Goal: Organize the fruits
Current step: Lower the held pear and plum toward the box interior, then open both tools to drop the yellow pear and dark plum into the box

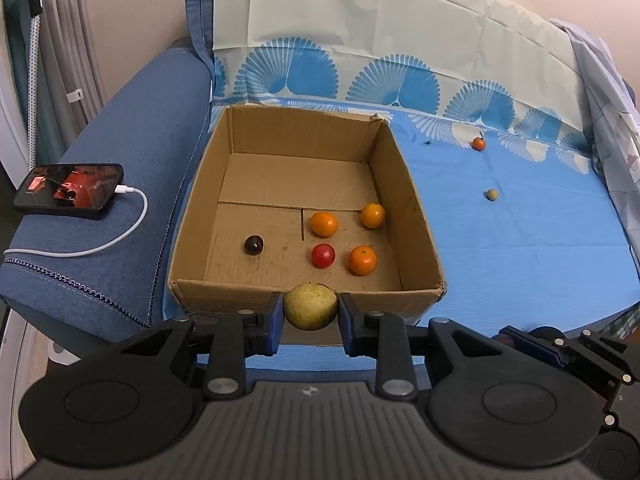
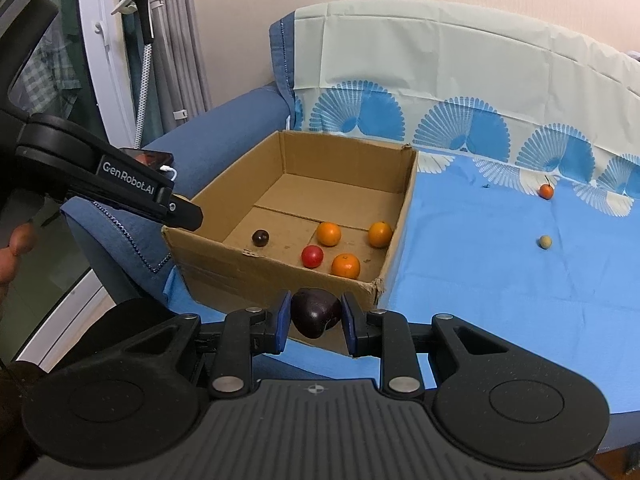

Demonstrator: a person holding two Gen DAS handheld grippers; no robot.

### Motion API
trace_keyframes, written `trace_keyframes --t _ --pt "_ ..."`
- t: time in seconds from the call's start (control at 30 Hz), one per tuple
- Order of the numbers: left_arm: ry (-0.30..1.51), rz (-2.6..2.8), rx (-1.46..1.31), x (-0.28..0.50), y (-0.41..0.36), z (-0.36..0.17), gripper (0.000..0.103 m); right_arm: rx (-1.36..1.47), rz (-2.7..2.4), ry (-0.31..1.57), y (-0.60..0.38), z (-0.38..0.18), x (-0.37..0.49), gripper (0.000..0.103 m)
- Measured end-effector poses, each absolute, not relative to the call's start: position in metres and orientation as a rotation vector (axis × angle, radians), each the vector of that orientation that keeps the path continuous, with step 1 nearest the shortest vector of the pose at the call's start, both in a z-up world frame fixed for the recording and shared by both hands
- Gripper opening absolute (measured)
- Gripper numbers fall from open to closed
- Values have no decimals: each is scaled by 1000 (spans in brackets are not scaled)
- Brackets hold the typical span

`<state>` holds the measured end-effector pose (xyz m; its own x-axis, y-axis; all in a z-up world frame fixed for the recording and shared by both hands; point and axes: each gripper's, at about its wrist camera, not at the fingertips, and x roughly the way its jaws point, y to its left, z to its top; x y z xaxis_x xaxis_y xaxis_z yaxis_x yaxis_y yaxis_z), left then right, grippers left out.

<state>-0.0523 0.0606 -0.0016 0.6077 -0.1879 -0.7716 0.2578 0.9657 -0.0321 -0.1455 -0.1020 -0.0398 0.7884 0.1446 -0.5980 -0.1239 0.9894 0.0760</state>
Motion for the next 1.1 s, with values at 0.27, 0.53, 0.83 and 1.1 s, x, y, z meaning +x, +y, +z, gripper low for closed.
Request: trace_keyframes --t 0.27,0.53,0.83,1.1 --pt "896 -238 72 -26 66 -7 32 21 130 651 -105 -45 -125 28" --pt "915 -204 69 16 70 -14 32 10 138 651 -107 -50 -84 28" --pt "948 -191 66 64 65 -35 32 -24 148 641 -106 -62 -21 28" --pt "1000 -162 109 100 59 -70 32 -64 172 701 -94 -95 27 28"
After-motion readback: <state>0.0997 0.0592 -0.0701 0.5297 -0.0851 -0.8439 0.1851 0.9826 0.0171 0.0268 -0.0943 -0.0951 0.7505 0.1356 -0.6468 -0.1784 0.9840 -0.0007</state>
